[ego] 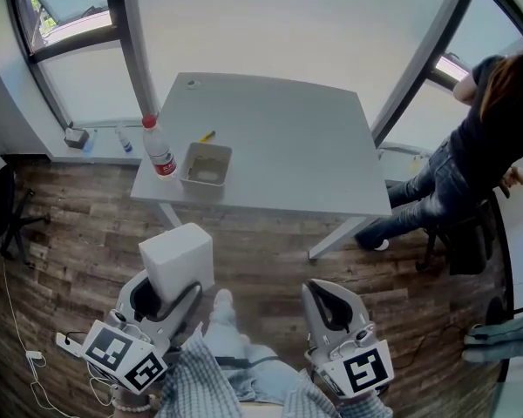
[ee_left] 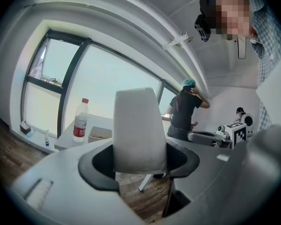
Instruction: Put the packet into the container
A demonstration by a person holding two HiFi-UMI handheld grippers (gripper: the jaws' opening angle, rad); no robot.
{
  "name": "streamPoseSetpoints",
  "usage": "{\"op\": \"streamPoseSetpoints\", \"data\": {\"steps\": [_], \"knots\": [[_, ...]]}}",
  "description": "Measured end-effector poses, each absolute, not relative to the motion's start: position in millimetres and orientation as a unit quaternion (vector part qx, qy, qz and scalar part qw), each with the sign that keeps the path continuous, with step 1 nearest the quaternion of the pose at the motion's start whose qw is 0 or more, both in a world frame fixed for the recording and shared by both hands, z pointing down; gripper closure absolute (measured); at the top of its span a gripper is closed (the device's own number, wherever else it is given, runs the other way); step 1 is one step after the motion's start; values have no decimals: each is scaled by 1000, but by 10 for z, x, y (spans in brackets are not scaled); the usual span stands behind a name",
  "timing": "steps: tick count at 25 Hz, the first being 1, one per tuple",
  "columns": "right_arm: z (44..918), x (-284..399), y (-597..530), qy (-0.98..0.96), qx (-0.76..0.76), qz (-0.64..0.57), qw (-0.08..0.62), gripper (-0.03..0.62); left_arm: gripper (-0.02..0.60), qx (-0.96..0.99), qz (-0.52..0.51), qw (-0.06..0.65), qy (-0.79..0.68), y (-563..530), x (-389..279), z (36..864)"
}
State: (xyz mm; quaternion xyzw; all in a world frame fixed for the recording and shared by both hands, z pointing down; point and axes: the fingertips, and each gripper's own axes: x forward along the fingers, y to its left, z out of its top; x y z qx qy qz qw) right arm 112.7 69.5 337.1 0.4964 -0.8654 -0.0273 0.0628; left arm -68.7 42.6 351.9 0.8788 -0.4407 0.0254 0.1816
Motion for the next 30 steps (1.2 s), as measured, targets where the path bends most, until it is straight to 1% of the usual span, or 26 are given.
{"op": "streamPoseSetpoints", "data": {"steps": [8,22,30], "knots": [[3388,1156,293,-858,508,-17,71,597,308,886,33,191,-421,-17,-587,3548],[3356,971,-567,-855,515,-3,67,597,308,888,56,198,-411,-897,-733,3599],[3367,1015,-920,-840,537,-7,81,597,308,897,56,198,-390,-1304,-730,3602]]}}
